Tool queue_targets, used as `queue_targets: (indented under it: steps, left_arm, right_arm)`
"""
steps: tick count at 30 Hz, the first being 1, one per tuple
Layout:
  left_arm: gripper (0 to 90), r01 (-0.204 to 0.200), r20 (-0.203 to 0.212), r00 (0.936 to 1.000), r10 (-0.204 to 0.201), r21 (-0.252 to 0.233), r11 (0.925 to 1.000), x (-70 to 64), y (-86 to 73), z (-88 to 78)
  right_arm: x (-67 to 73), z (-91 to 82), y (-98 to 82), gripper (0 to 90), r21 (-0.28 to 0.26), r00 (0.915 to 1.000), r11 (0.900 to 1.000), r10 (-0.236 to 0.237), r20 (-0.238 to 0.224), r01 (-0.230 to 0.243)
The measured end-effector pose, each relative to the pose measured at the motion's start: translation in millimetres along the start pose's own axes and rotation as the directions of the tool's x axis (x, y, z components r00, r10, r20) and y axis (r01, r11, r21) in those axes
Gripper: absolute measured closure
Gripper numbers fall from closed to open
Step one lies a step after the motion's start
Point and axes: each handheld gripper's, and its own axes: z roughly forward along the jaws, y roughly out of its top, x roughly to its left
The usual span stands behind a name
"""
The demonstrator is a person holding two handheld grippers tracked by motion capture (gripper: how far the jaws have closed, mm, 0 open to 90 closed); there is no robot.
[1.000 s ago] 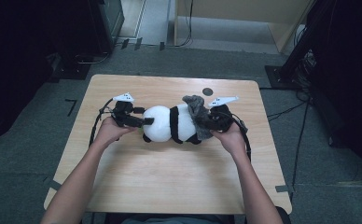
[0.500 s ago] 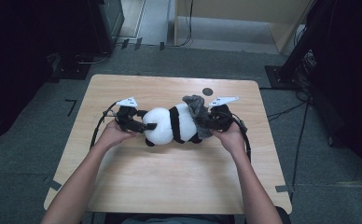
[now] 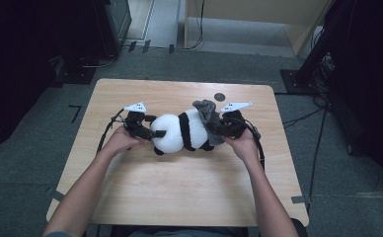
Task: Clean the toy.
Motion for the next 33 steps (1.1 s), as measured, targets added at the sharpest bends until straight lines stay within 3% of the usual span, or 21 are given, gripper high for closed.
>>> queue_targets:
  steps: [4, 8, 12, 17, 22, 24, 26, 29, 31, 33]
  left_arm:
    - [1.0, -0.009, 0.056, 0.9984, 0.006, 0.065, 0.9979, -10.8, -0.8, 5.7]
    - [6.1, -0.019, 0.043, 0.9990, 0.015, 0.101, 0.9948, -24.0, 0.5, 4.3]
    - [17.2, 0.029, 0.026, 0.9992, -0.031, 0.083, 0.9962, -34.9, -3.8, 2.2]
    - [38.3, 0.037, -0.015, 0.9992, -0.036, 0.077, 0.9963, -49.3, -2.6, -0.8]
    - [52.7, 0.041, -0.052, 0.9979, -0.038, 0.061, 0.9973, -61.4, 2.4, -1.9]
    - [55.1, 0.058, -0.057, 0.9968, -0.055, 0.043, 0.9974, -64.3, 6.5, -3.0]
    - [56.2, 0.086, -0.061, 0.9945, -0.085, 0.010, 0.9962, -66.0, 11.5, -5.8]
    - [56.2, 0.096, -0.117, 0.9881, -0.099, -0.034, 0.9948, -71.9, 18.1, -8.0]
    - [56.0, 0.149, -0.131, 0.9787, -0.158, -0.074, 0.9861, -72.7, 21.7, -9.3]
    - [55.8, 0.170, -0.146, 0.9723, -0.183, -0.097, 0.9807, -74.2, 24.0, -9.6]
  right_arm:
    - [0.5, 2.8, 1.0, 74.6, -0.023, 0.9994, 1.000, -0.007, 0.033, 0.008]
    - [2.2, 5.7, 2.0, 74.3, -0.046, 0.9971, 0.999, -0.018, 0.075, 0.022]
    - [2.1, 9.2, 1.9, 74.5, -0.074, 0.9955, 0.997, -0.004, 0.095, 0.011]
    - [1.1, 7.3, 3.1, 74.8, -0.090, 0.9927, 0.996, 0.016, 0.120, -0.005]
    - [-5.6, -6.3, 5.3, 75.7, -0.100, 0.9885, 0.992, 0.093, 0.119, -0.082]
    - [-7.1, -13.5, 7.7, 75.9, -0.102, 0.9866, 0.989, 0.119, 0.113, -0.107]
    - [-5.5, -23.9, 13.4, 75.9, -0.103, 0.9855, 0.988, 0.127, 0.113, -0.115]
    - [3.9, -39.4, 22.8, 75.9, -0.145, 0.9873, 0.985, 0.115, 0.109, -0.099]
    - [13.2, -45.0, 29.3, 75.9, -0.157, 0.9907, 0.983, 0.109, 0.081, -0.095]
    - [24.1, -45.2, 33.8, 75.9, -0.153, 0.9938, 0.985, 0.094, 0.060, -0.084]
